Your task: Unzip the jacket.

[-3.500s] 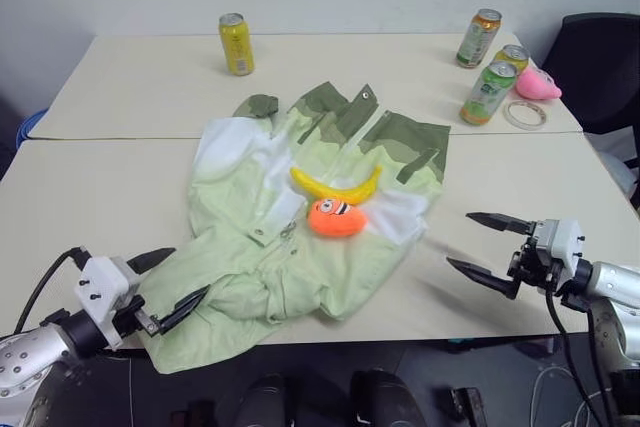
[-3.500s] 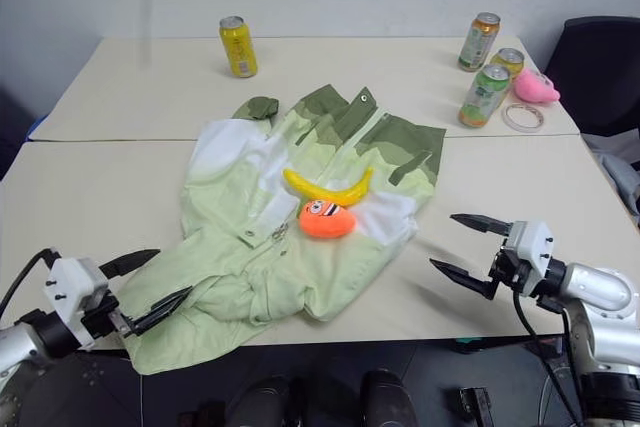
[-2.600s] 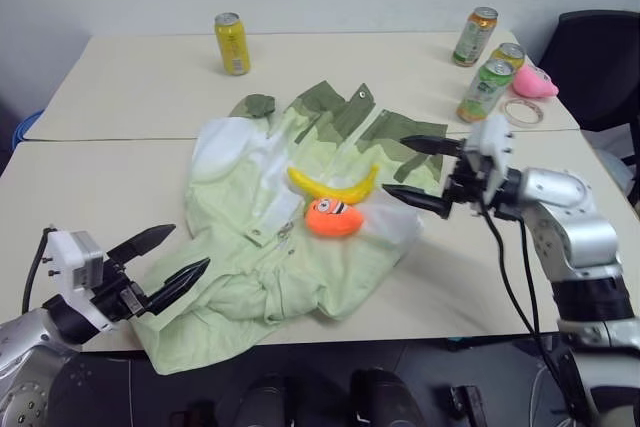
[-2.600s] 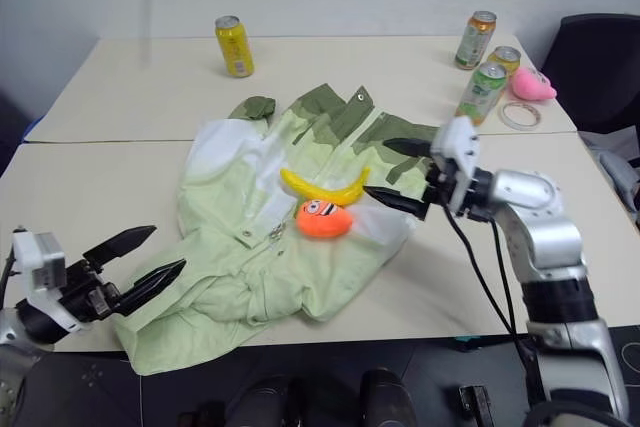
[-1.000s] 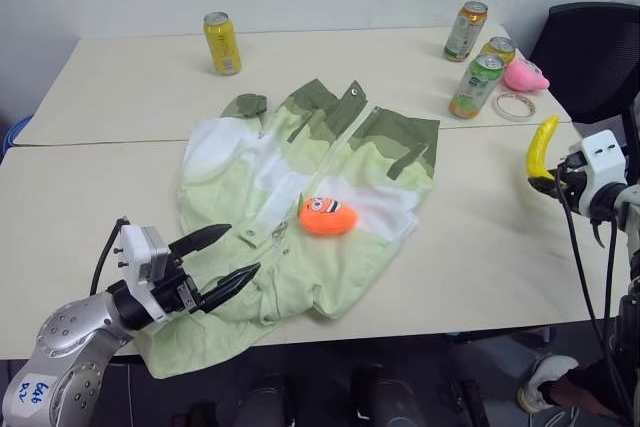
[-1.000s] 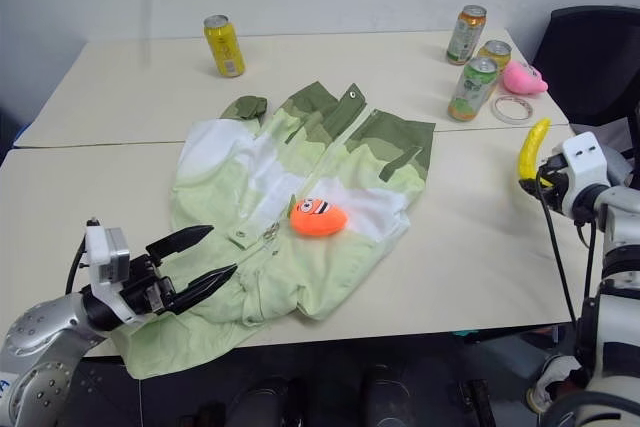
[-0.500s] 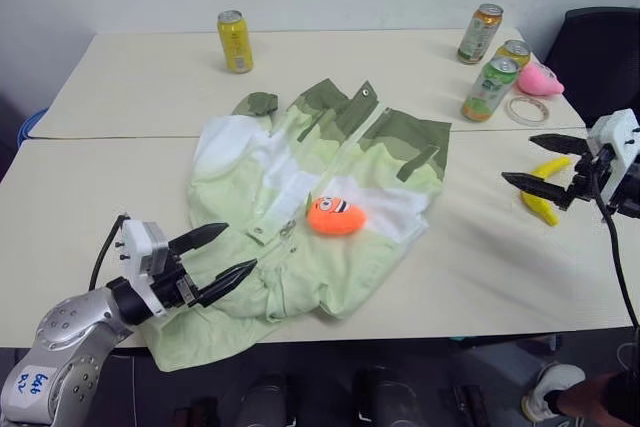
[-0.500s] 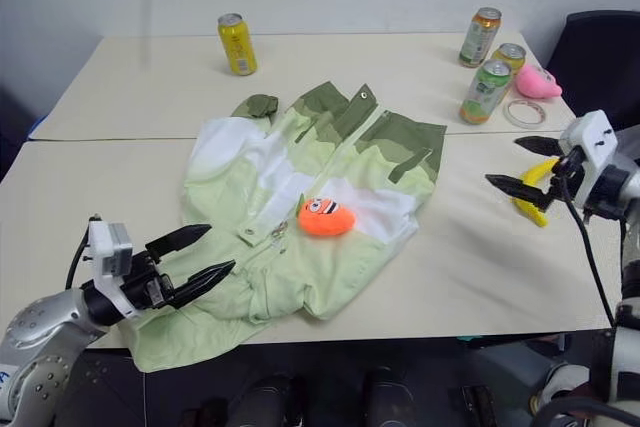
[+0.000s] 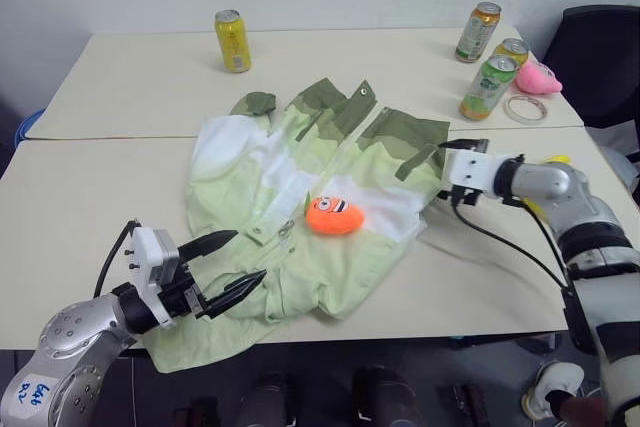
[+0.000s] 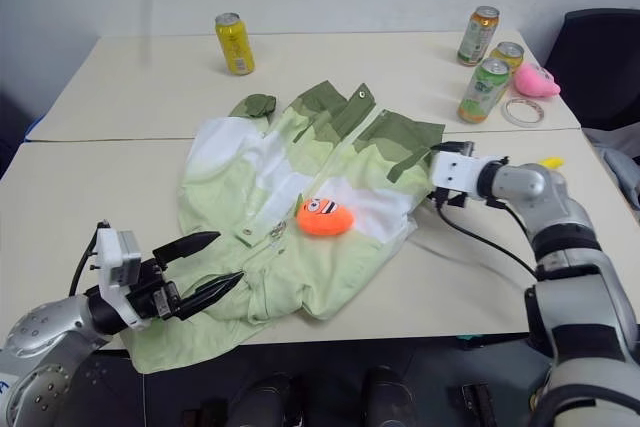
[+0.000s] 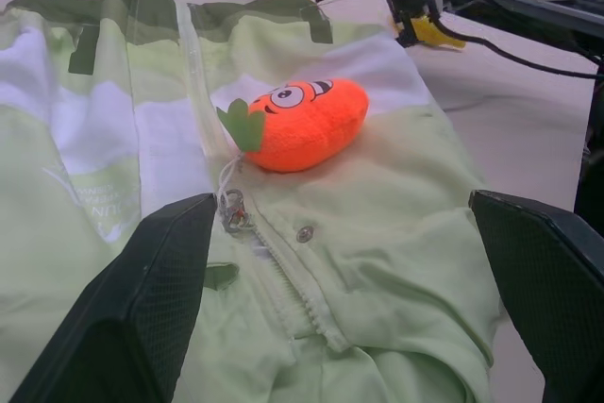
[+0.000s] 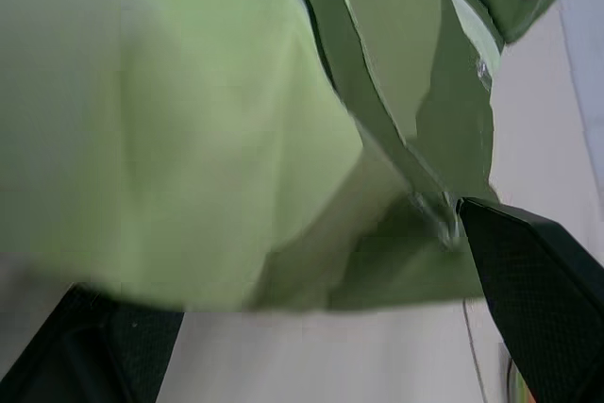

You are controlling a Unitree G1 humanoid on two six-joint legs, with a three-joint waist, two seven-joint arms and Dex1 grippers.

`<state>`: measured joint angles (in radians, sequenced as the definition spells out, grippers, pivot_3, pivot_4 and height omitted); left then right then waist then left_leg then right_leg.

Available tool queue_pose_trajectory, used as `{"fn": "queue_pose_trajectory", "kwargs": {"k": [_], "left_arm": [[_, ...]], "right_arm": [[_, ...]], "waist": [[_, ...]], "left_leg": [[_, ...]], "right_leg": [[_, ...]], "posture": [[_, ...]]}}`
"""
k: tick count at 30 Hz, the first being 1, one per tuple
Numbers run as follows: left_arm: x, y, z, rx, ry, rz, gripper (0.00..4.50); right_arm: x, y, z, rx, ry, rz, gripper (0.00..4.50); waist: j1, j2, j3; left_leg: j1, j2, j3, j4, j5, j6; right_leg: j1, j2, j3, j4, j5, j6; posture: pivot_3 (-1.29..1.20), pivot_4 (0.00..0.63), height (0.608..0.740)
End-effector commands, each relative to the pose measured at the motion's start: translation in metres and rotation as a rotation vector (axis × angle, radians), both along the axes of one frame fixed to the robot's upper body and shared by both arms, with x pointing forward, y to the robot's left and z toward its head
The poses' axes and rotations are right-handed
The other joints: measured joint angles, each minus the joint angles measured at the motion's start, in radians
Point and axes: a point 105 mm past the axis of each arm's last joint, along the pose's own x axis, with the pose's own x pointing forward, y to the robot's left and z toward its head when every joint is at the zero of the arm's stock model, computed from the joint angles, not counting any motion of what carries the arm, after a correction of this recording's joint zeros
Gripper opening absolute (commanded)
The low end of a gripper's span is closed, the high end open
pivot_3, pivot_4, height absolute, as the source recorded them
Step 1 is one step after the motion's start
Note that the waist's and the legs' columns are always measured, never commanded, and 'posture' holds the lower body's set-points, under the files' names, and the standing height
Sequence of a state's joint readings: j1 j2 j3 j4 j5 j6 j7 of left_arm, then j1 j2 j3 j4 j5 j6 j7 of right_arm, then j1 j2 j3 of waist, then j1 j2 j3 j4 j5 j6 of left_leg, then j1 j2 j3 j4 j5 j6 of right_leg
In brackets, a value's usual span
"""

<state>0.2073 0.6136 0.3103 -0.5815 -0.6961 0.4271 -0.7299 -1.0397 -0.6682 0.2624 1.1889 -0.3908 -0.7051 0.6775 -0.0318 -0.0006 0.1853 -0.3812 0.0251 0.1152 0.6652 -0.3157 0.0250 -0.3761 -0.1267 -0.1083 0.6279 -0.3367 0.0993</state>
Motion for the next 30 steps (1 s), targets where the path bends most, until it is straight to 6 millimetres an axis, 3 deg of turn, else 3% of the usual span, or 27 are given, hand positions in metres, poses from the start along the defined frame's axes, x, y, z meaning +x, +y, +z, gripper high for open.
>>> {"fn": "queue_pose_trajectory", "kwargs": {"k": [1, 8, 12, 17, 21, 25, 30], "left_arm": [[-0.001, -0.005, 0.008, 0.009, -0.043, -0.009, 4.5], [-0.002, -0.008, 0.006, 0.001, -0.046, -0.003, 4.5], [-0.001, -0.008, 0.006, 0.002, -0.042, -0.003, 4.5], [0.0, -0.005, 0.005, 0.002, -0.032, -0.003, 4.5], [0.001, -0.004, 0.001, 0.002, -0.01, -0.02, 4.5], [0.002, -0.004, -0.003, 0.014, 0.014, -0.044, 4.5], [0.005, 0.0, -0.007, 0.058, 0.035, -0.059, 4.5]], "right_arm": [[0.002, 0.007, 0.001, 0.007, 0.041, 0.017, 3.94], [0.004, -0.005, 0.0, 0.005, 0.141, -0.052, 1.45], [-0.004, -0.028, -0.002, -0.013, 0.258, -0.104, 0.03], [-0.034, -0.052, -0.007, -0.045, 0.47, -0.075, 0.03], [-0.096, -0.069, -0.021, -0.148, 0.767, -0.035, 0.03], [-0.16, -0.052, -0.029, -0.134, 0.975, -0.001, 0.03], [-0.215, -0.018, -0.034, -0.079, 1.122, 0.056, 0.03]], "waist": [[0.001, 0.0, 0.0], [0.001, 0.0, 0.0], [0.004, 0.0, 0.0], [0.008, 0.0, 0.0], [0.016, 0.001, 0.0], [0.036, 0.001, 0.0], [0.03, 0.001, 0.0]], "left_leg": [[0.0, 0.0, 0.0, 0.0, 0.0, 0.0], [0.0, 0.0, -0.001, 0.0, 0.0, 0.001], [0.0, 0.0, -0.002, 0.0, 0.0, 0.001], [-0.002, -0.002, -0.005, 0.001, 0.0, 0.002], [-0.005, -0.002, -0.009, 0.001, 0.0, 0.002], [-0.006, -0.002, -0.013, 0.0, 0.0, 0.001], [-0.004, -0.002, -0.013, 0.002, 0.0, 0.001]], "right_leg": [[0.0, 0.0, 0.0, 0.0, 0.0, 0.0], [0.001, 0.0, -0.001, 0.001, 0.0, 0.0], [0.001, -0.001, -0.001, 0.001, 0.0, 0.0], [0.002, -0.003, -0.004, 0.0, 0.0, 0.0], [0.003, -0.003, -0.009, 0.0, 0.0, 0.0], [0.004, -0.003, -0.013, -0.001, 0.0, 0.0], [0.005, -0.004, -0.012, -0.002, 0.0, 0.0]], "posture": [[0.0, 0.15, 0.74], [0.0, 0.15, 0.74], [0.0, 0.15, 0.74], [0.0, 0.15, 0.74], [0.0, 0.15, 0.74], [0.0, 0.15, 0.74], [0.0, 0.15, 0.74]]}}
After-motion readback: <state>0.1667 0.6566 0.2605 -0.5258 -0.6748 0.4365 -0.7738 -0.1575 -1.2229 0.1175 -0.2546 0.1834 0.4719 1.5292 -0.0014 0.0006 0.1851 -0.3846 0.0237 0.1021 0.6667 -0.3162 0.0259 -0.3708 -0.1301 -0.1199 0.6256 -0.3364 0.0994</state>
